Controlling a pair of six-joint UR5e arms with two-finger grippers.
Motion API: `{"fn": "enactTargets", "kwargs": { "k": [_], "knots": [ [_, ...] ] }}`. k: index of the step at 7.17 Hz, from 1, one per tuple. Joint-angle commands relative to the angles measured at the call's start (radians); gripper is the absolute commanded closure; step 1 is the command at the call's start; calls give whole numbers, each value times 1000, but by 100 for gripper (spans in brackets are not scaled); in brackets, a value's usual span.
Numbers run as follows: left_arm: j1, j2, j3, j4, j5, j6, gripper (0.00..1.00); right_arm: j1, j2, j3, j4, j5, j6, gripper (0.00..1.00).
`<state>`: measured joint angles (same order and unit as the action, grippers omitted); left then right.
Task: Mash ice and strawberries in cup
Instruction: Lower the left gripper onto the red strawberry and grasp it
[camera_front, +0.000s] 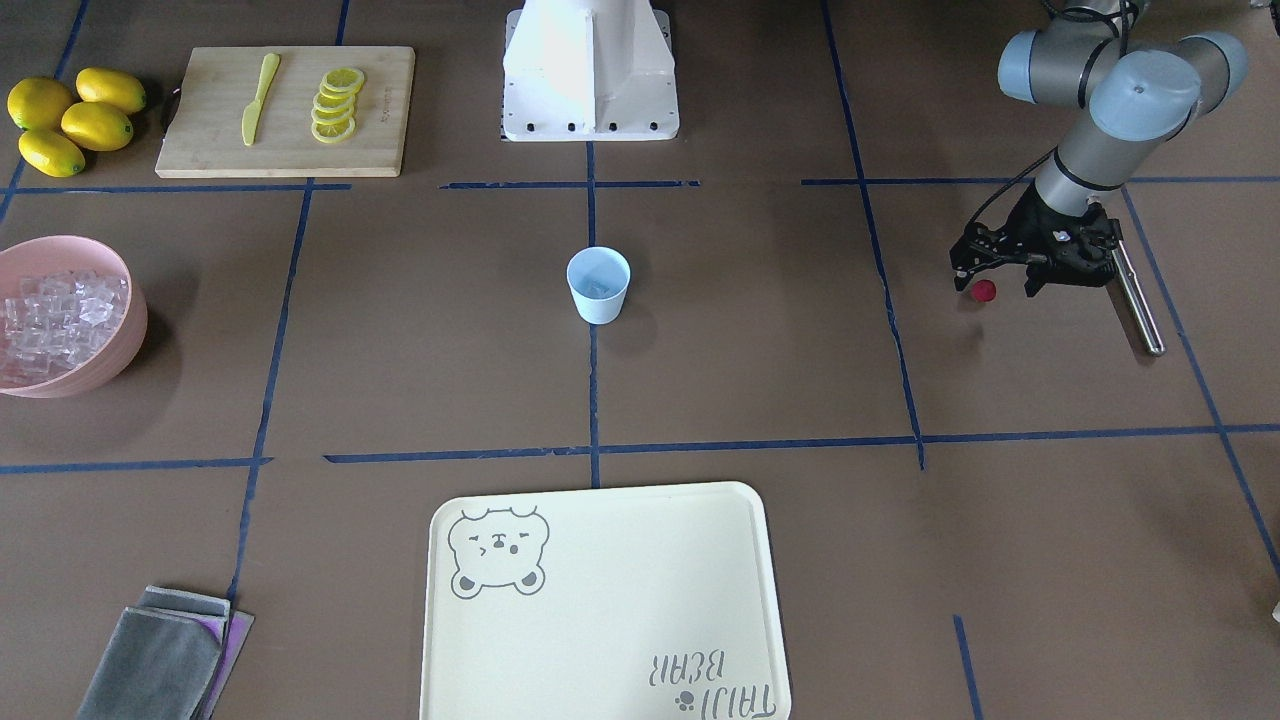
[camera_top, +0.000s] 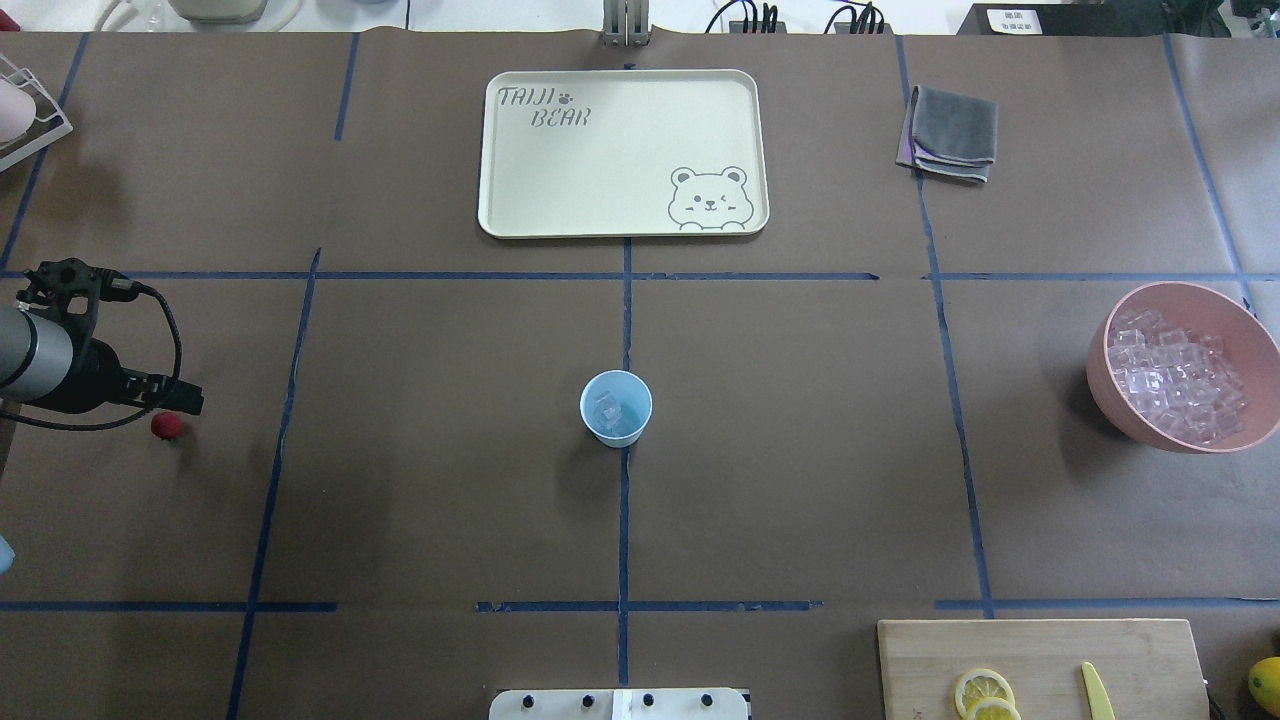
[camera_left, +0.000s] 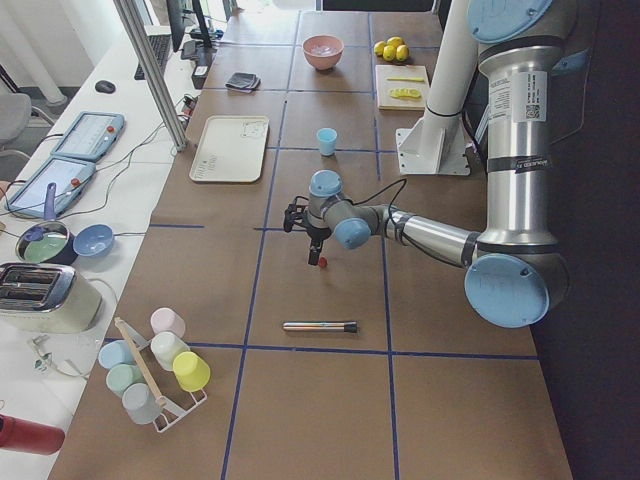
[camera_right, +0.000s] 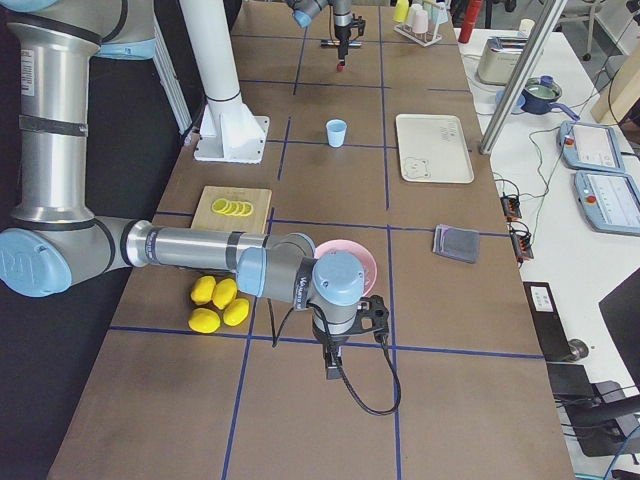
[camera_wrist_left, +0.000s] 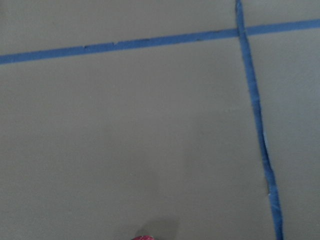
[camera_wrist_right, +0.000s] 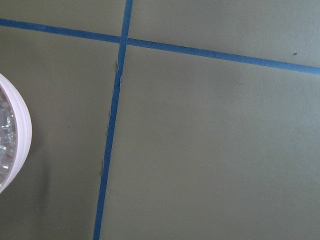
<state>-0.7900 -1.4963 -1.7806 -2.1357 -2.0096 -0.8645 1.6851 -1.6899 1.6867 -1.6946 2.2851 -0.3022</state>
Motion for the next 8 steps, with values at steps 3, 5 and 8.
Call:
{"fn": "enactTargets", "kwargs": {
  "k": [3,5,8],
  "knots": [
    [17,1,63,-55,-8,-8,4,-1,-2,2,1,1,0,1],
    [29,1,61,-49,-8,-8,58,-1,-2,1,1,-1,0,1],
    [34,-1,44,-43,-8,-7,94,-1,-2,1,1,-1,0,1]
  ]
}}
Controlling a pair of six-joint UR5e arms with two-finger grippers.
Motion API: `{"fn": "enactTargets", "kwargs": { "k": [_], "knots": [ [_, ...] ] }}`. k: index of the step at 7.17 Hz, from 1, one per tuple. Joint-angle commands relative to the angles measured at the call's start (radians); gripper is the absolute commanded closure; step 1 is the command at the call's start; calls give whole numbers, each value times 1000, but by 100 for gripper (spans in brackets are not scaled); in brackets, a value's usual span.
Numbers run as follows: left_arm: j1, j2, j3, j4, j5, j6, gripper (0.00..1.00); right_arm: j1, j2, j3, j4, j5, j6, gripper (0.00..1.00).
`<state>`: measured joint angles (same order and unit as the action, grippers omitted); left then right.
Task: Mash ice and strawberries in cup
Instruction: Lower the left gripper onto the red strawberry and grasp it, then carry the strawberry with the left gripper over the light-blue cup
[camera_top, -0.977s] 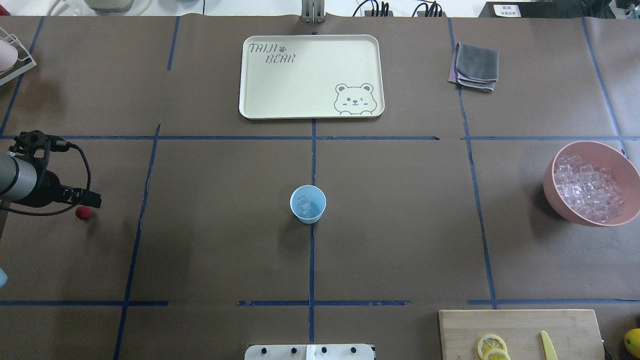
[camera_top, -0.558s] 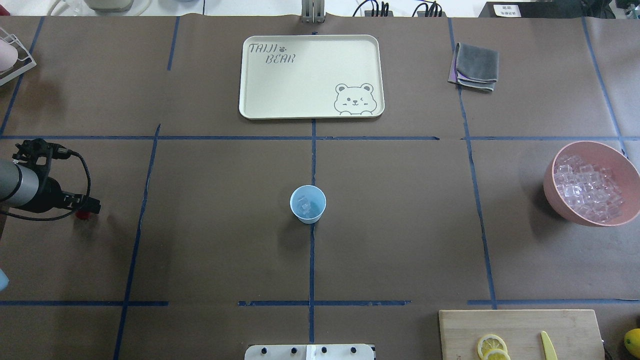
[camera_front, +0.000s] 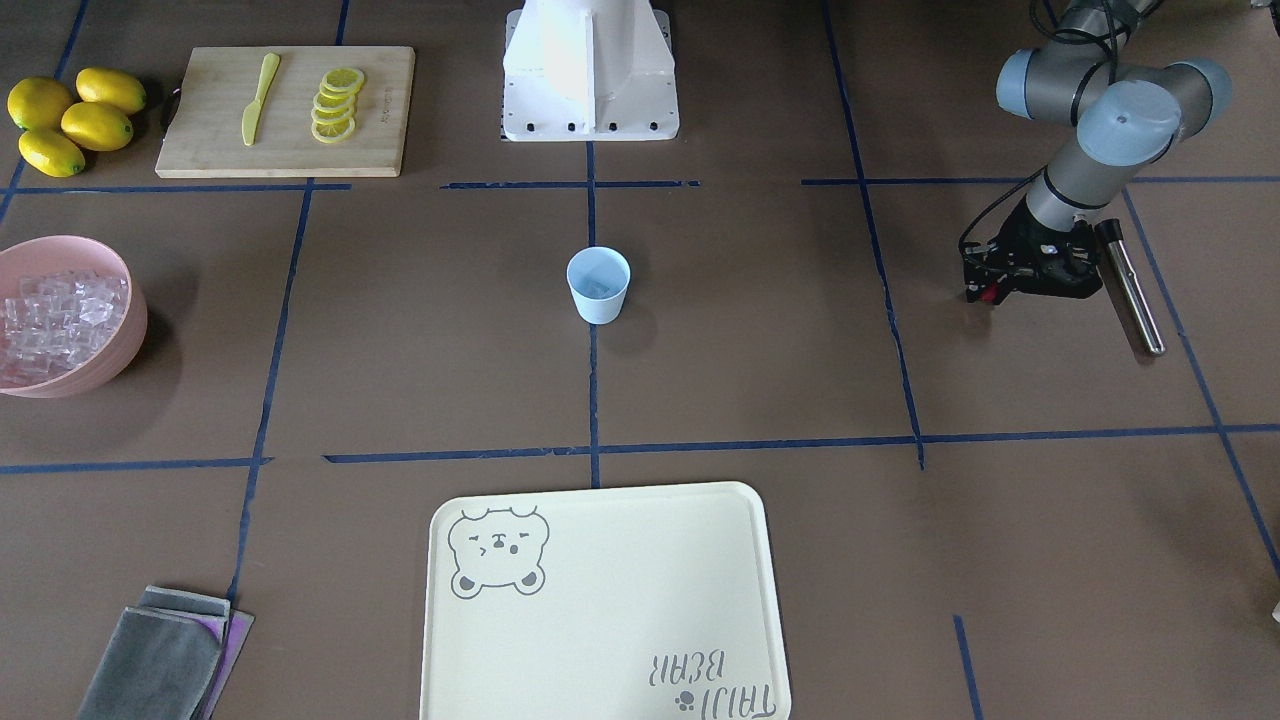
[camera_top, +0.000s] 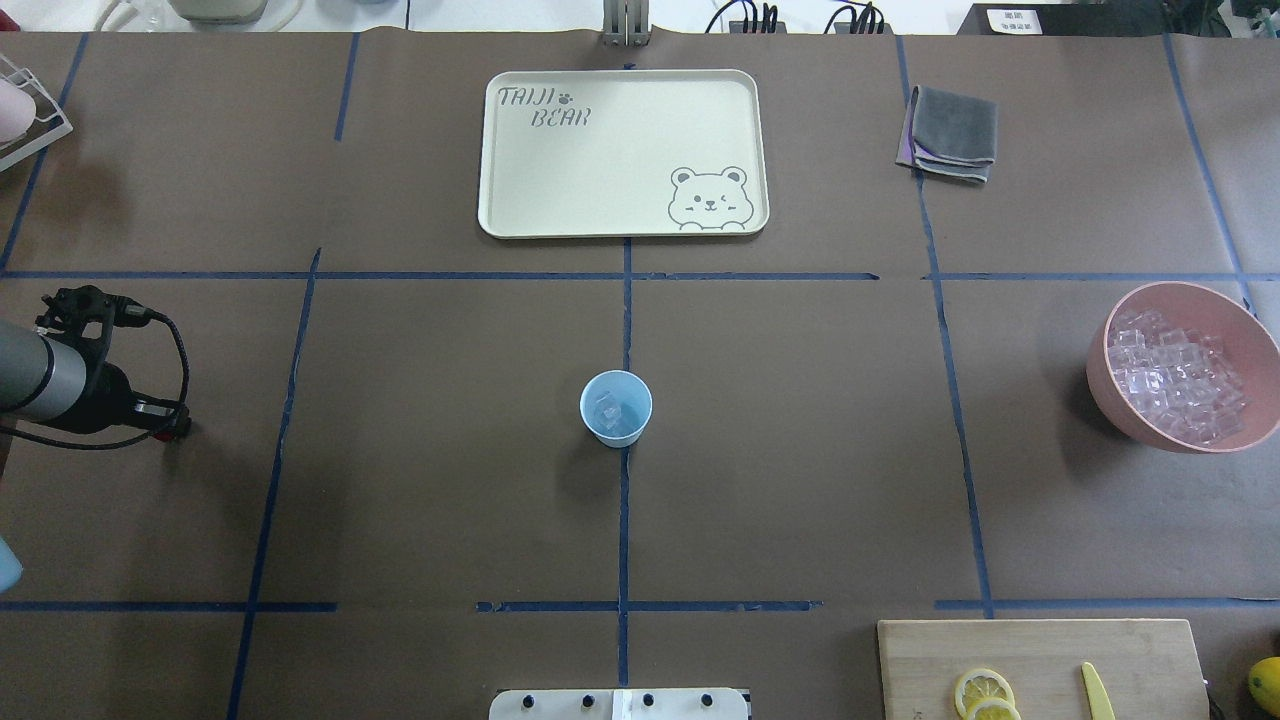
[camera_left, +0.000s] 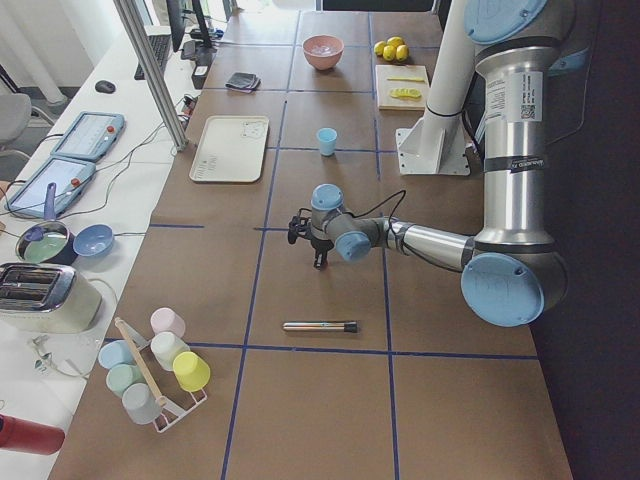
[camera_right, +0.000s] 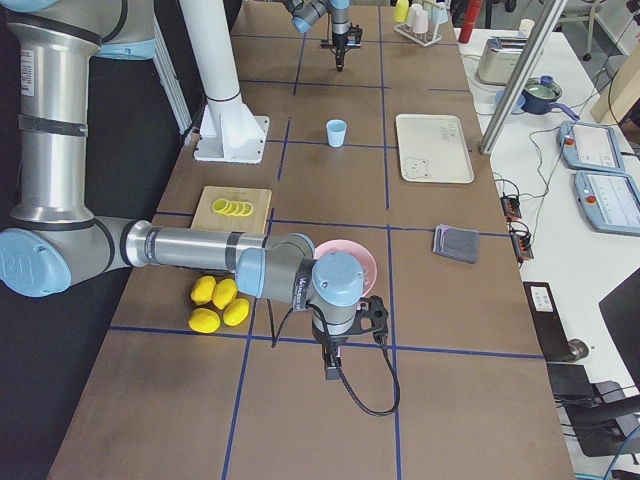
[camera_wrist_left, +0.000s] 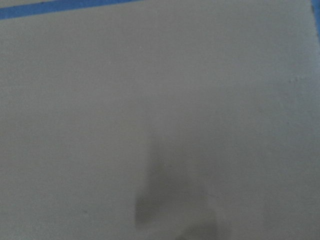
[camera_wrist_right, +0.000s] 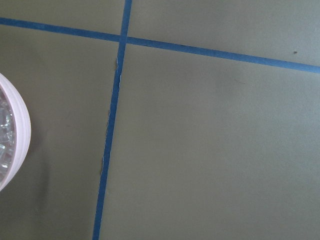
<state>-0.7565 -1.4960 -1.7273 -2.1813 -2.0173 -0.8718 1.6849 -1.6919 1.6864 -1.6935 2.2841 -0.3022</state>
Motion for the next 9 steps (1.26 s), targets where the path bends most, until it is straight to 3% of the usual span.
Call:
{"fn": "enactTargets", "kwargs": {
  "k": [1,3,4,5,7,8,9],
  "knots": [
    [0,-6,-30,6,0,1,96,-1,0,1,0,0,0,1],
    [-10,-16,-124,29,3,1,96,1,0,6,0,1,2,1],
    [-11,-67,-200,146,8,-1,96,1,0,6,0,1,2,1],
    [-11,-169,-263,325,8,-4,96,1,0,6,0,1,2,1],
    [-4,-500,-279,734,8,-44,95,-1,0,7,0,0,2,1],
    [6,-606,-273,833,6,-102,95,1,1,7,0,1,2,1],
    [53,-677,-249,839,8,-219,95,-1,2,7,0,1,3,1]
  ]
}}
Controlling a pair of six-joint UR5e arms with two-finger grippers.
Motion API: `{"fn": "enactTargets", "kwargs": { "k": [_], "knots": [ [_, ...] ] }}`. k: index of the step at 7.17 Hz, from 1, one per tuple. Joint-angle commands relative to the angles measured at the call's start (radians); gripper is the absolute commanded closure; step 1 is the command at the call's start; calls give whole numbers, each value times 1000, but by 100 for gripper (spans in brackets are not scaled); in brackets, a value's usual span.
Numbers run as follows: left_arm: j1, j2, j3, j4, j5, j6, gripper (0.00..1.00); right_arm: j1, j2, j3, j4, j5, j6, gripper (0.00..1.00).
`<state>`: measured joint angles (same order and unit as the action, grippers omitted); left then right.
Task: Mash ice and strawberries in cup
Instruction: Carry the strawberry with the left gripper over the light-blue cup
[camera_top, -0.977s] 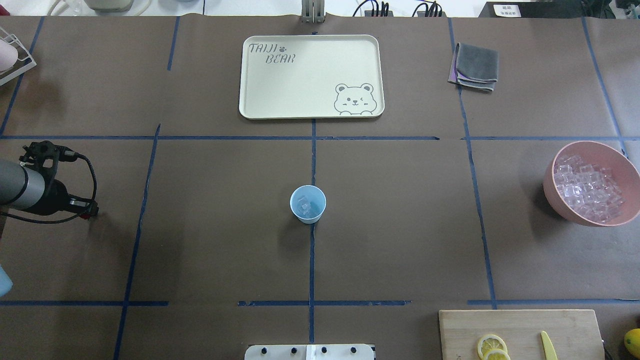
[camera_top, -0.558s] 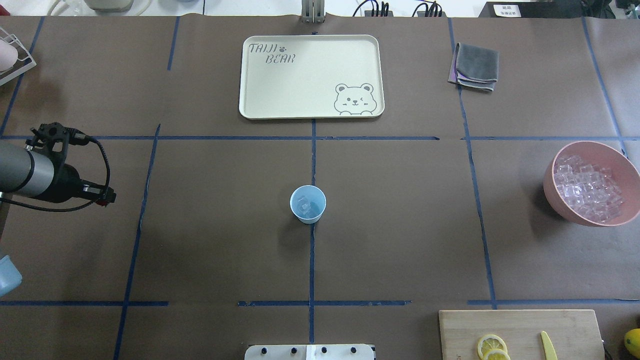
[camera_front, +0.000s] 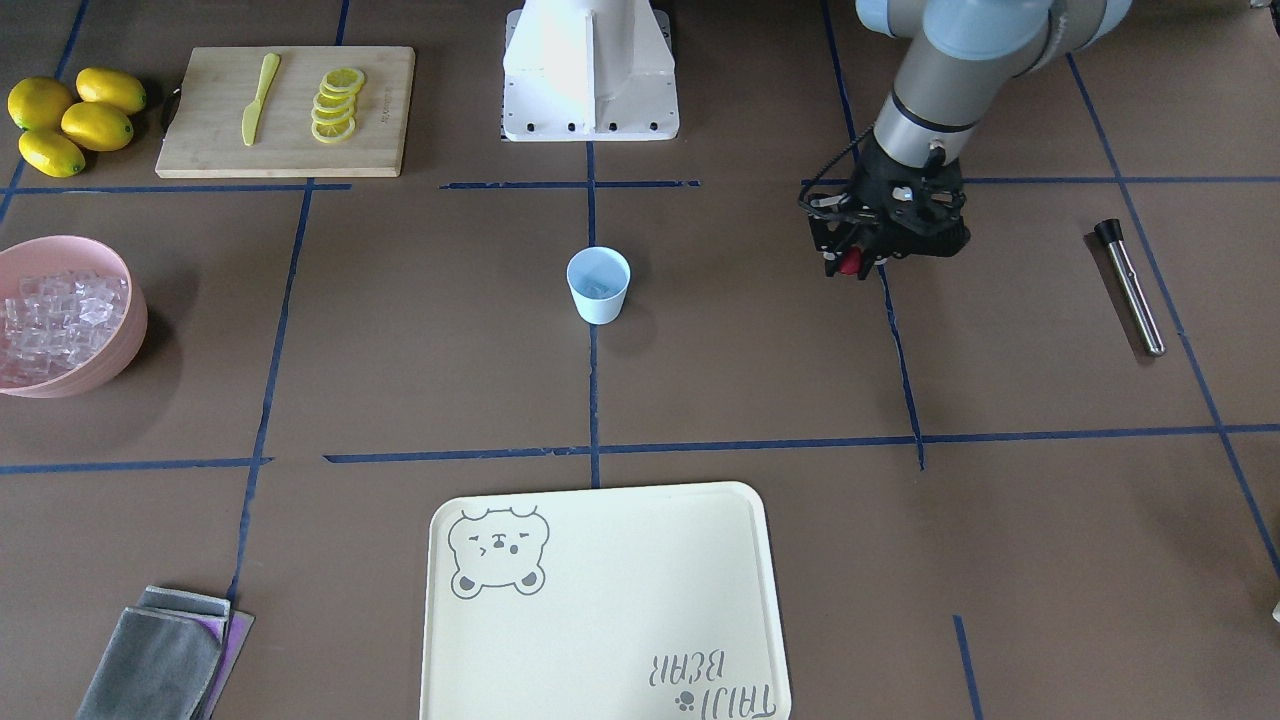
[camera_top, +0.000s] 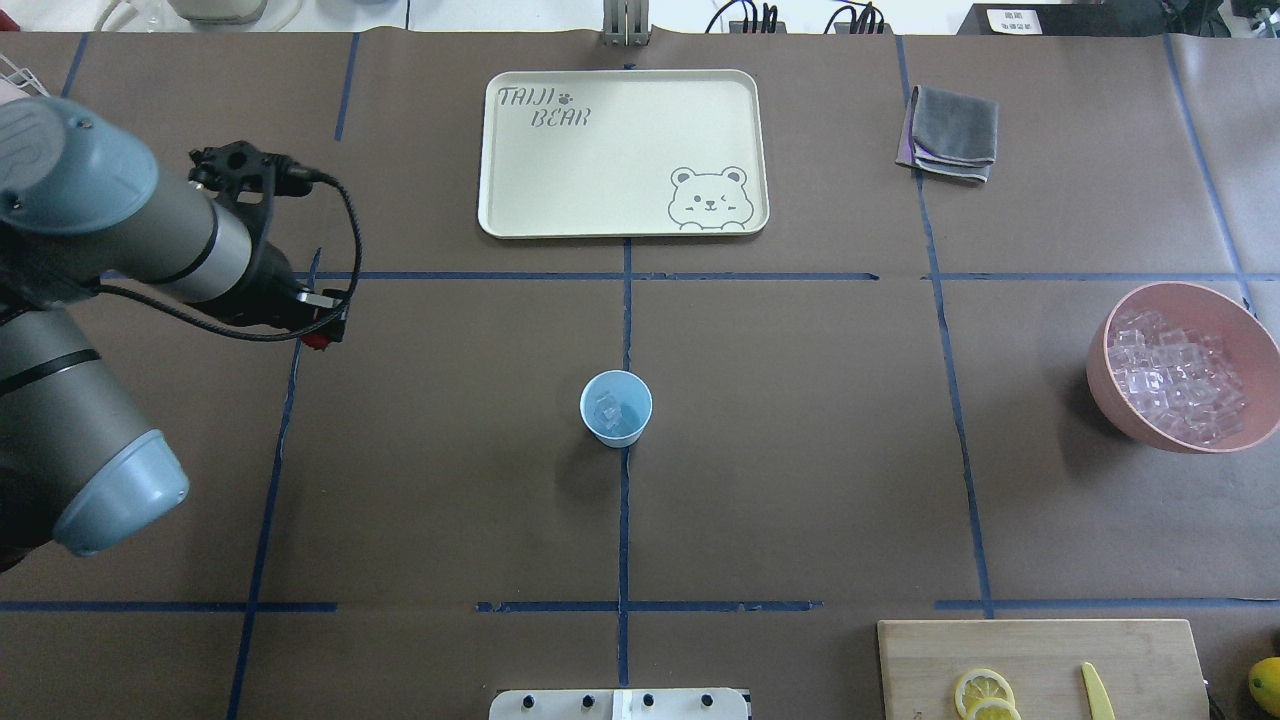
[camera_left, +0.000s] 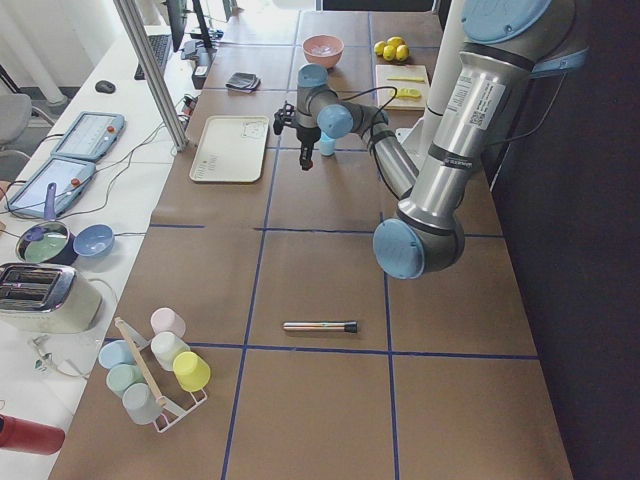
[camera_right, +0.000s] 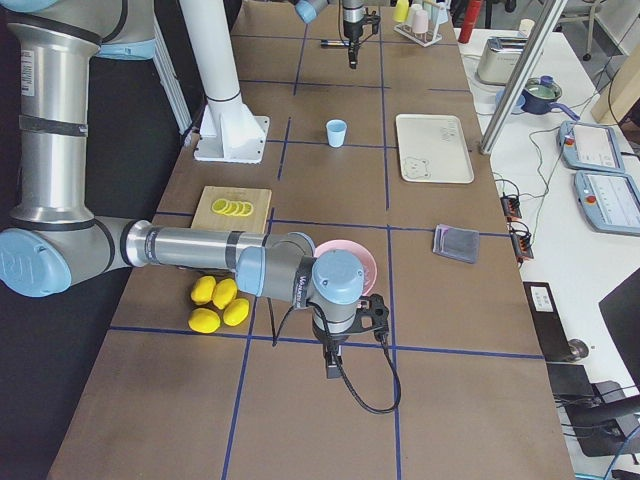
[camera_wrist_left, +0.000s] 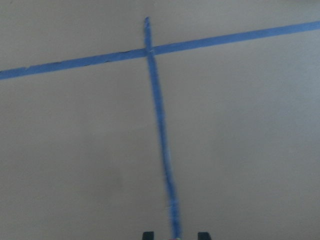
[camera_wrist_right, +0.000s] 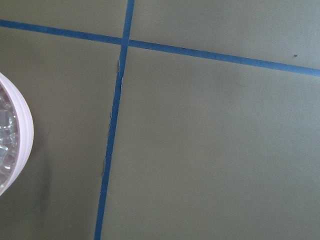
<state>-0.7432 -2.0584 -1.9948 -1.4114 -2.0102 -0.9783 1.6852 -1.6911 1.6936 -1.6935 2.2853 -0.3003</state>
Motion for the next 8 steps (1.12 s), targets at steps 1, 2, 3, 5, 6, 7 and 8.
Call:
{"fn": "enactTargets", "kwargs": {
  "k": [1,2,3,5,6,7,8],
  "knots": [
    [77,-199,68,71,8,-196,95,1,1,0,-2,0,1,1],
    [143,-274,130,69,93,-280,95,-1,1,0,-2,0,1,1],
    [213,-342,207,68,167,-328,94,-1,1,0,0,0,1,1],
    [251,-393,289,57,206,-370,91,-1,-1,1,-2,0,1,1],
    [263,-391,289,57,209,-370,88,-1,1,0,0,0,1,1],
    [263,-391,288,57,209,-370,61,-1,-1,0,0,0,1,1],
    [263,-391,288,57,220,-367,1,1,-1,0,-2,0,1,1]
  ]
}}
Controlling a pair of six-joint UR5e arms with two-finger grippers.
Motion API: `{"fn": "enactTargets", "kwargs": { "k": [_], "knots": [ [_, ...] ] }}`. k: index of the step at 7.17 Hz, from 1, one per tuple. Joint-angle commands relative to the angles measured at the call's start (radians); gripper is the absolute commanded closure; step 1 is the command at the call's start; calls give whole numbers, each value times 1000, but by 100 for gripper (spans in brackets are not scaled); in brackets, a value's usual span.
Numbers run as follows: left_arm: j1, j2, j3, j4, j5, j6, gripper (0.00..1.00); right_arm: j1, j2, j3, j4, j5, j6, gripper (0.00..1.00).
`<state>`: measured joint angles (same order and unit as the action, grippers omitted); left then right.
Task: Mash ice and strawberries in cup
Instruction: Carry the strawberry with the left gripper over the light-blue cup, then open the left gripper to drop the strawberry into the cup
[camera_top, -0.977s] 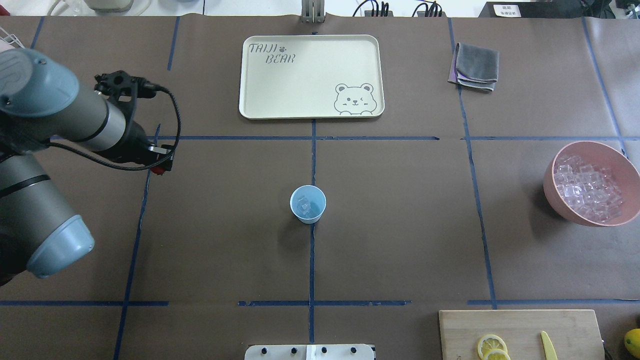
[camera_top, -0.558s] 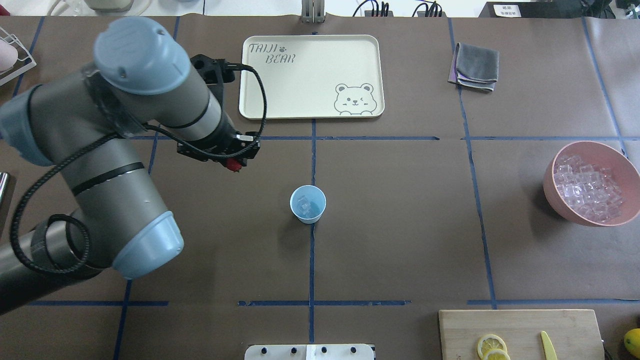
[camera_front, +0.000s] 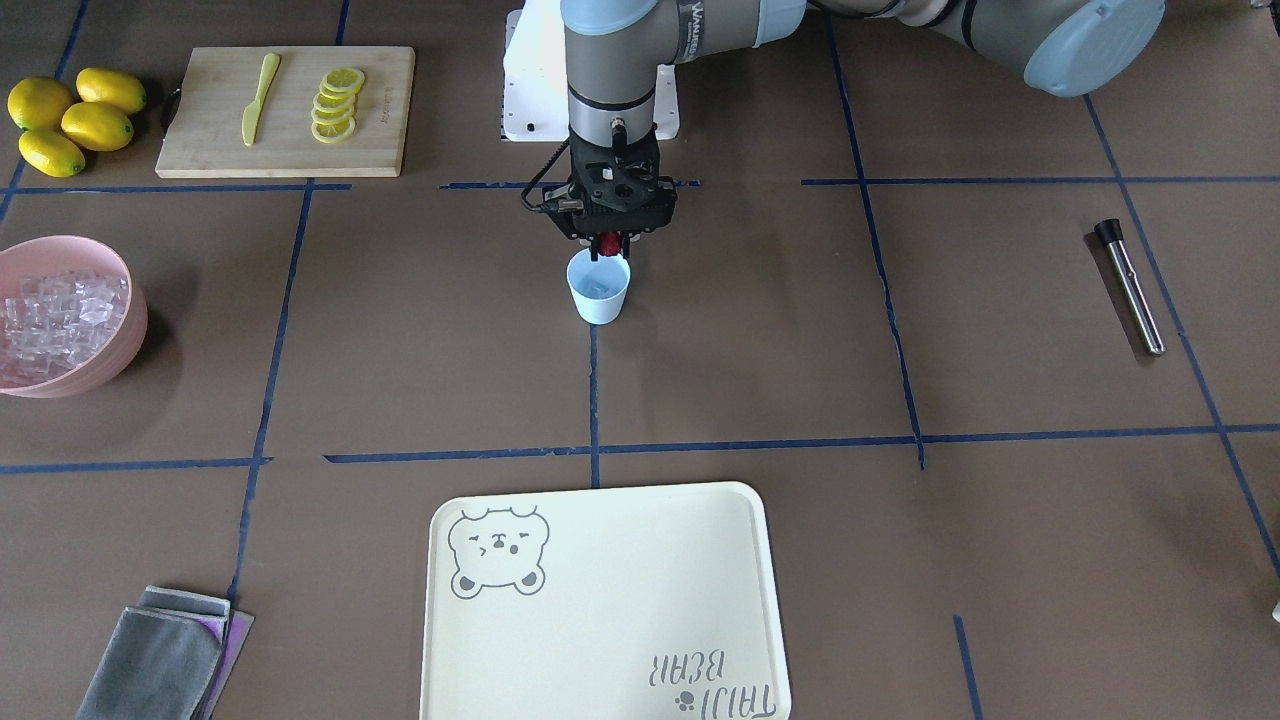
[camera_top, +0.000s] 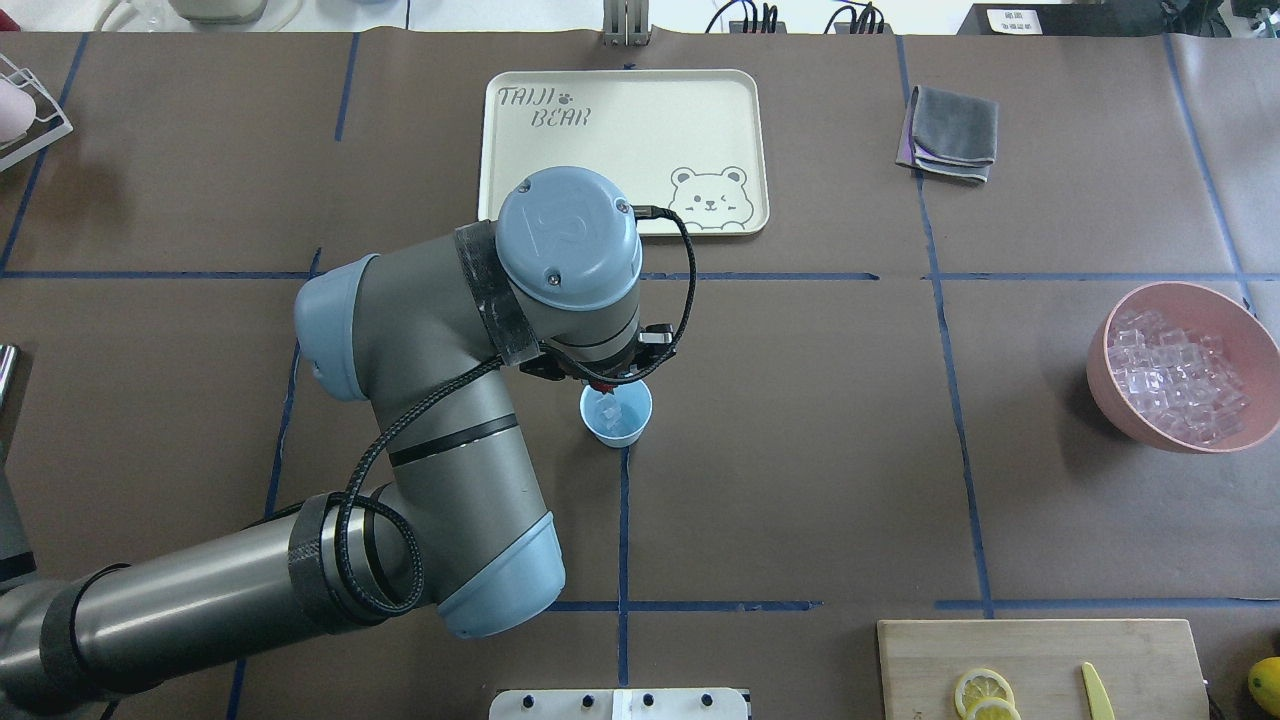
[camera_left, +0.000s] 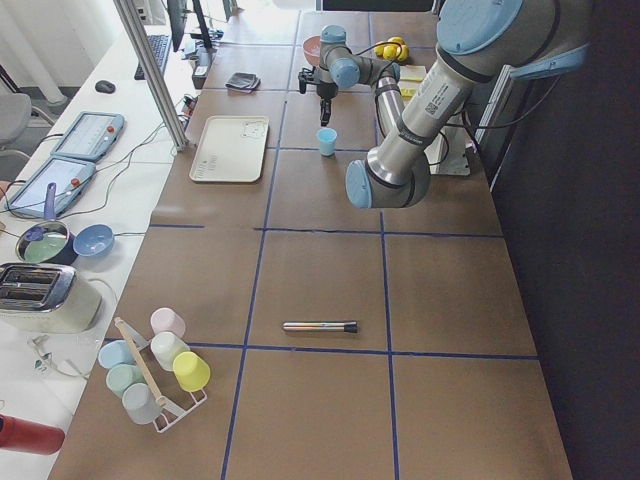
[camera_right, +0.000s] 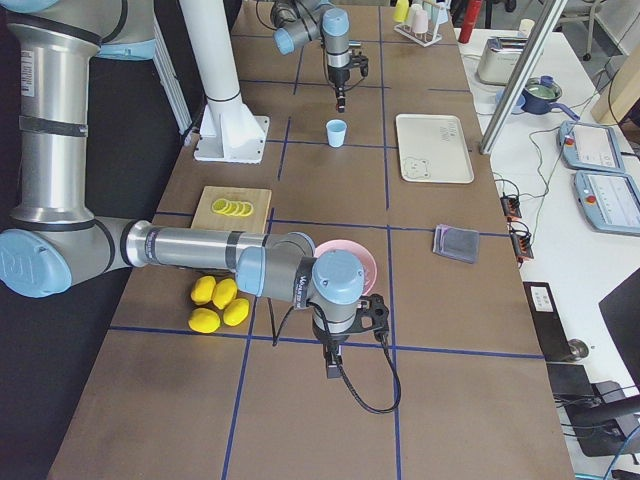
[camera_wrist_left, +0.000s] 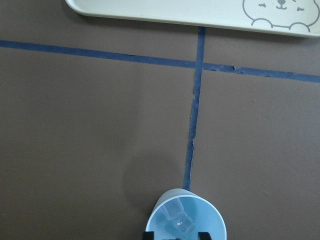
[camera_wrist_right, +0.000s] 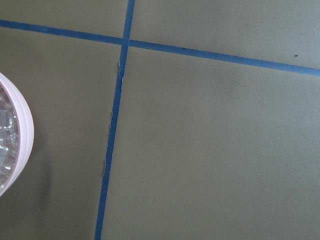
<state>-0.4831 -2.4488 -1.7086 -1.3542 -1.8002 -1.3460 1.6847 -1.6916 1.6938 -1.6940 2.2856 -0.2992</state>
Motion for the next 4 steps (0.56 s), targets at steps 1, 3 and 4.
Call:
{"fn": "enactTargets", "kwargs": {
  "k": [1,3,4],
  "knots": [
    [14,-4,3,0,28,-1,0,0,0,0,0,0,0,1],
    [18,-4,1,-2,28,4,0,0,1,0,0,0,0,1],
    [18,5,-15,-2,24,16,0,1,1,0,0,0,0,1]
  ]
}}
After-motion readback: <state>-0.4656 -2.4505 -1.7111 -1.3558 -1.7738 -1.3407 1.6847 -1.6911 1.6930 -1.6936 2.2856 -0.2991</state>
